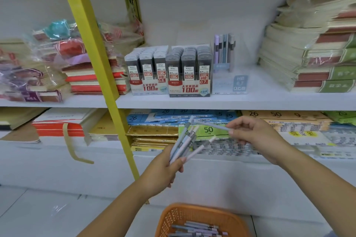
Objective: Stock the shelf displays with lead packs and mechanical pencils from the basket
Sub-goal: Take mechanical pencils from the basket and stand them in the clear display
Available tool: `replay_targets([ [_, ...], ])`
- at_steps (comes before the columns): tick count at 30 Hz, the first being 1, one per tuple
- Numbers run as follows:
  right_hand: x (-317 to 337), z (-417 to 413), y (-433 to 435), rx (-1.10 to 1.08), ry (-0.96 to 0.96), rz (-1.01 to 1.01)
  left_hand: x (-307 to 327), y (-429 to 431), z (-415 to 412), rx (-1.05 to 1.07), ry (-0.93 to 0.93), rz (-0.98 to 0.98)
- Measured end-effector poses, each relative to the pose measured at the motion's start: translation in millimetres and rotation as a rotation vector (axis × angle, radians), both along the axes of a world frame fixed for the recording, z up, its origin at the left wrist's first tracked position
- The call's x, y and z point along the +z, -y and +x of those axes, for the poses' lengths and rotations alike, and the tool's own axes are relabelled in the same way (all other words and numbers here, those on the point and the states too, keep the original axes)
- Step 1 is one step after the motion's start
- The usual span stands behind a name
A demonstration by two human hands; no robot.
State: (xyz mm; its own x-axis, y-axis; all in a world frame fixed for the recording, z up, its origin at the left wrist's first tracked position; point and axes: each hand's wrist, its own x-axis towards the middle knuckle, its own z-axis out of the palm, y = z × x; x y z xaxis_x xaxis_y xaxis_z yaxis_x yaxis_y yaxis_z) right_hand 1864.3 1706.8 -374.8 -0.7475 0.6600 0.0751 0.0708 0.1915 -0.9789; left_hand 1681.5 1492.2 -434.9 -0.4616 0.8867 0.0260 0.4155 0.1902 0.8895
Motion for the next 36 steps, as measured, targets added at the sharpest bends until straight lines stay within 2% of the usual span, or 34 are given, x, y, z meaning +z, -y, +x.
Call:
replay_targets([
  [4,17.4,11.4,7.7,-0.052,-0.042,0.045,16.0,14.2,0.4,0.099,-0.010,0.111],
  [9,50.6,15.5,24.2,-0.090,-0.271,0.045,48.0,12.3,11.5,0.173,0.010,0.261],
  [14,92.2,9.9,28.4,-0.175,-0.373,0.167,92.6,-11.4,19.2,0.192,0.039,0.358],
  [19,158.3,6.8,4.8,-0.253,-0.496,0.469,145.0,-42.3,16.1,0.215,0.080,0.462],
  [21,180.0,1.8,-6.6,-0.276,-0.481,0.622,159.0,-52.0,13.3,0.211,0.075,0.503],
  [24,194.4,-17.2,-26.7,-0.288,-0.339,0.794,166.1,-62.6,9.7,0.195,0.074,0.537],
  [29,184.7,-56.9,-57.7,-0.266,-0.082,0.876,159.9,-77.1,7.4,0.187,0.094,0.540],
  [36,169.6,-83.8,-73.6,-0.239,-0.031,0.992,158.7,-87.3,2.9,0.173,0.143,0.545],
])
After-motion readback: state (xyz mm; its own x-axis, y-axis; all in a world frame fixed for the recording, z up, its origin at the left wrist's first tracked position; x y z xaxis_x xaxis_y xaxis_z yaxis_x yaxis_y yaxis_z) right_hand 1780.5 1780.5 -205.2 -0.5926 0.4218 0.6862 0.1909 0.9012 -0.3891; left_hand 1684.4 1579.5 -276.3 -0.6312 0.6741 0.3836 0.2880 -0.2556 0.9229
